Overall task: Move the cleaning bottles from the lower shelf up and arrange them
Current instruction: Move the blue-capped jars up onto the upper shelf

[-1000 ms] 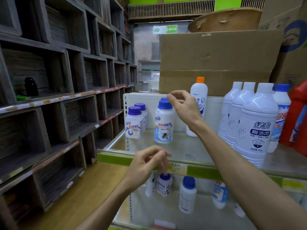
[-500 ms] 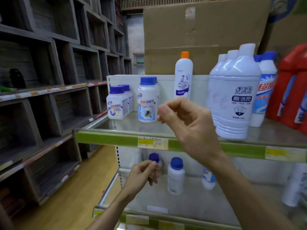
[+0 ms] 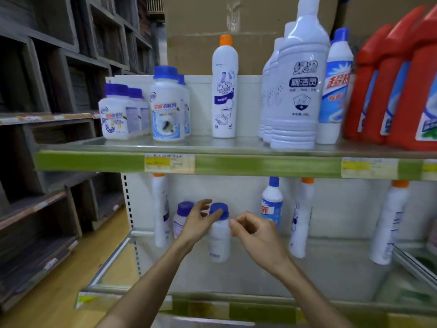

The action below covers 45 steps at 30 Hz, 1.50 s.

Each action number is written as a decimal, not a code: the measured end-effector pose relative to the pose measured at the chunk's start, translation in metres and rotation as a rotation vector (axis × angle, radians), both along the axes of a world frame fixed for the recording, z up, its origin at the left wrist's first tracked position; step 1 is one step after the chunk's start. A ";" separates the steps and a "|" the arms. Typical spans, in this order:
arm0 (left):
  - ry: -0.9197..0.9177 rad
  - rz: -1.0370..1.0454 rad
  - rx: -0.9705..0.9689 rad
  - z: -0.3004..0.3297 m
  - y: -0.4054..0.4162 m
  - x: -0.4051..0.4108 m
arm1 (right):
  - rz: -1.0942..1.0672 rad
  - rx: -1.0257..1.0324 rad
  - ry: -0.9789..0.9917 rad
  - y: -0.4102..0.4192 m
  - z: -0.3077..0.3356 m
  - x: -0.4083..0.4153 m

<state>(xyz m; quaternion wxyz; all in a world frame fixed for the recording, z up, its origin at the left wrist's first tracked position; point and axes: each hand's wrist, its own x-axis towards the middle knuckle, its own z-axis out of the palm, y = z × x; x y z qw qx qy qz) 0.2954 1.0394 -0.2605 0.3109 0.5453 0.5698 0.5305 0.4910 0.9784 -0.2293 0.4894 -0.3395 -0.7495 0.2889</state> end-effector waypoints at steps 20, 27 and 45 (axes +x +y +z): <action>-0.576 -0.189 0.253 -0.005 -0.056 0.023 | 0.152 -0.337 0.097 0.016 -0.101 -0.014; -0.416 -0.272 0.355 0.026 -0.104 0.023 | 0.126 -0.158 0.178 -0.027 -0.080 -0.021; -0.376 -0.251 0.488 0.258 -0.193 0.028 | 0.018 0.128 0.308 -0.111 0.138 -0.033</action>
